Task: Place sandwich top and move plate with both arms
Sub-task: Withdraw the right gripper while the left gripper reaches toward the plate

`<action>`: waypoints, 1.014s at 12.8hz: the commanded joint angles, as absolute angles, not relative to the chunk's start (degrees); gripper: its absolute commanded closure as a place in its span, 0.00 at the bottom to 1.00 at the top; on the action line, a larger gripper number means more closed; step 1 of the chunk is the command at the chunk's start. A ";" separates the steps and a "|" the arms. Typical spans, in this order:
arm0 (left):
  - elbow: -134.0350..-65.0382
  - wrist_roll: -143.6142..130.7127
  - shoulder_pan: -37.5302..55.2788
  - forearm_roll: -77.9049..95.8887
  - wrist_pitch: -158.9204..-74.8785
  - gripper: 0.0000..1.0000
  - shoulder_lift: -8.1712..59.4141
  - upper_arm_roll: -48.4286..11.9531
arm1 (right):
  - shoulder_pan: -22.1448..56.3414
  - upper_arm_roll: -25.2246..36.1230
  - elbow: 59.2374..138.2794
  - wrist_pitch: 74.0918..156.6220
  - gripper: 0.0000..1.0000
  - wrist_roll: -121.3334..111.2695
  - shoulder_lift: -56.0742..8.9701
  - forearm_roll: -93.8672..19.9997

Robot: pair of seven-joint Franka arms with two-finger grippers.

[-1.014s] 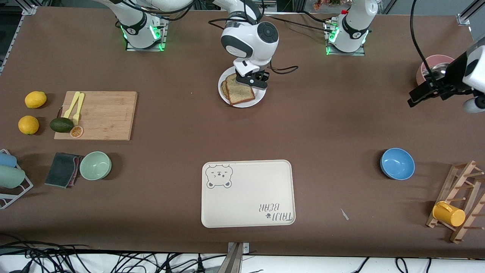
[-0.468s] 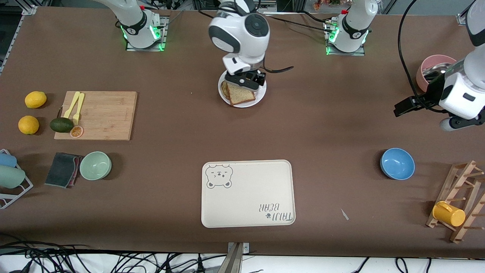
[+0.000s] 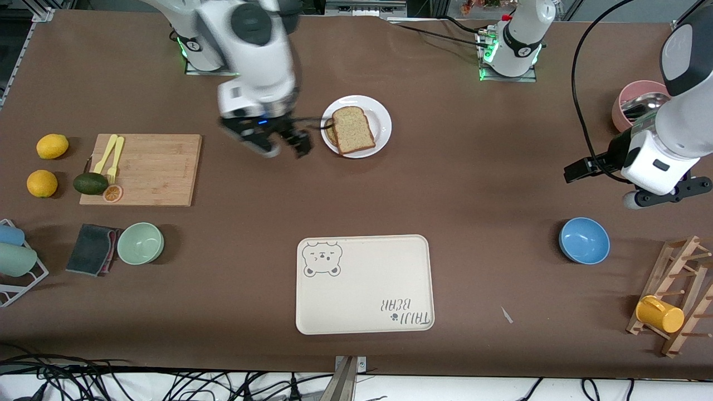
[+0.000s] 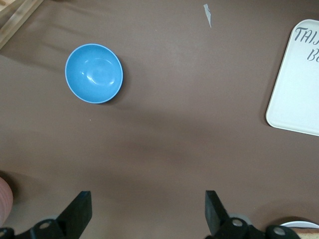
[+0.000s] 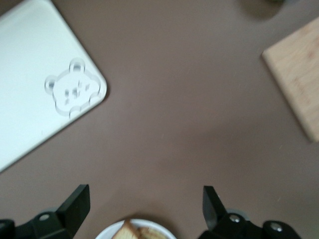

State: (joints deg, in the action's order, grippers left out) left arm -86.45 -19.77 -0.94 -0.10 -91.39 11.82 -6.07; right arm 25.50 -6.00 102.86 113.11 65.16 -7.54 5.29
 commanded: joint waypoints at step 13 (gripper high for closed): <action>-110.28 -1.07 -5.45 28.91 -110.81 0.02 10.20 -6.06 | -1.48 2.02 91.43 91.09 0.00 12.15 -3.25 -7.21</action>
State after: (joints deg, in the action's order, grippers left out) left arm -103.57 -4.89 -5.33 25.35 -107.35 13.46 -6.03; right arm 0.27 2.89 95.87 97.03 14.97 -3.18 -6.49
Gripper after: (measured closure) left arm 0.022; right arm 0.000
